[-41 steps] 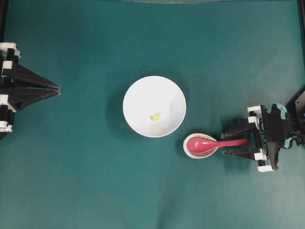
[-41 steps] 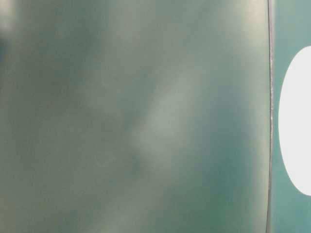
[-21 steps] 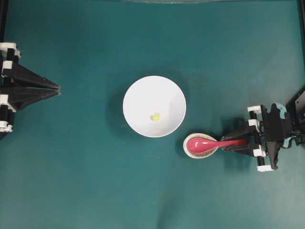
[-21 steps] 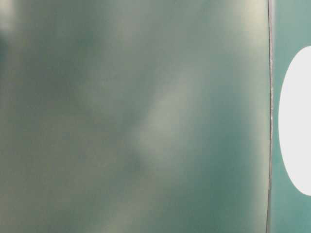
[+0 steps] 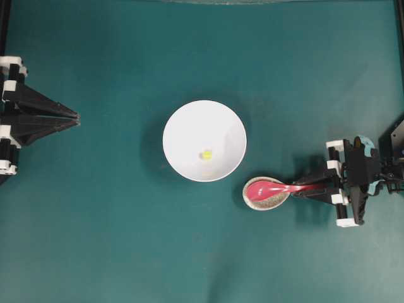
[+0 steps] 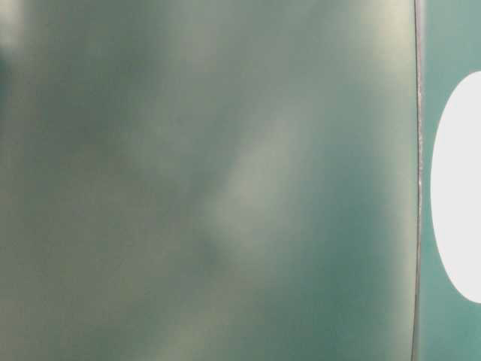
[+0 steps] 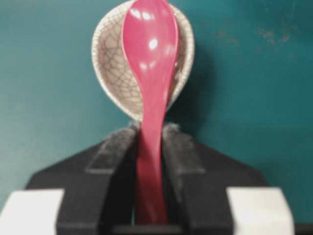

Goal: Scoop the yellow hexagonal prism block from the bowl with a spoon using the right arm.
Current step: 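Close the right gripper on the pink spoon handle, then lift the pink spoon and carry it over the white bowl, then lower the spoon into the bowl toward the yellow block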

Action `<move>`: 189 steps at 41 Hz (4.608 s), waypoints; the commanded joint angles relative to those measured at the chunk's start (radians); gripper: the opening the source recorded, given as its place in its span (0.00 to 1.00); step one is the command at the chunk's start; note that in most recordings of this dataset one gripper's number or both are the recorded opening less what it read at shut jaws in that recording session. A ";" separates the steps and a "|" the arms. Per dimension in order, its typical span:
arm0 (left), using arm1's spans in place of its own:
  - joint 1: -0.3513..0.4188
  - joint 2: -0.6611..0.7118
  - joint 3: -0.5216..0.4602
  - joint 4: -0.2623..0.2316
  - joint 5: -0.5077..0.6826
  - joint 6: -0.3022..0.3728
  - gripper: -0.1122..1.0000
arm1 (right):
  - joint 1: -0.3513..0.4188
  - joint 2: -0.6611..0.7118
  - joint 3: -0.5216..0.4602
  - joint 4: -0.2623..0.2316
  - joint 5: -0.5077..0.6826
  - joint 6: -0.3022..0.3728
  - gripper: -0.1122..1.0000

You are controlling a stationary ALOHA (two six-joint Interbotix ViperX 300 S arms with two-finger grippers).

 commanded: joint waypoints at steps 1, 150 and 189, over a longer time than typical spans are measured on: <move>0.002 0.009 -0.026 0.002 -0.008 -0.002 0.23 | 0.003 -0.035 -0.008 0.002 -0.002 0.002 0.29; 0.002 0.008 -0.028 0.002 -0.035 -0.005 0.23 | -0.276 -0.676 -0.201 0.035 0.807 -0.242 0.32; 0.002 -0.029 -0.038 0.002 0.031 -0.002 0.23 | -0.545 -0.614 -0.535 0.034 1.335 -0.163 0.32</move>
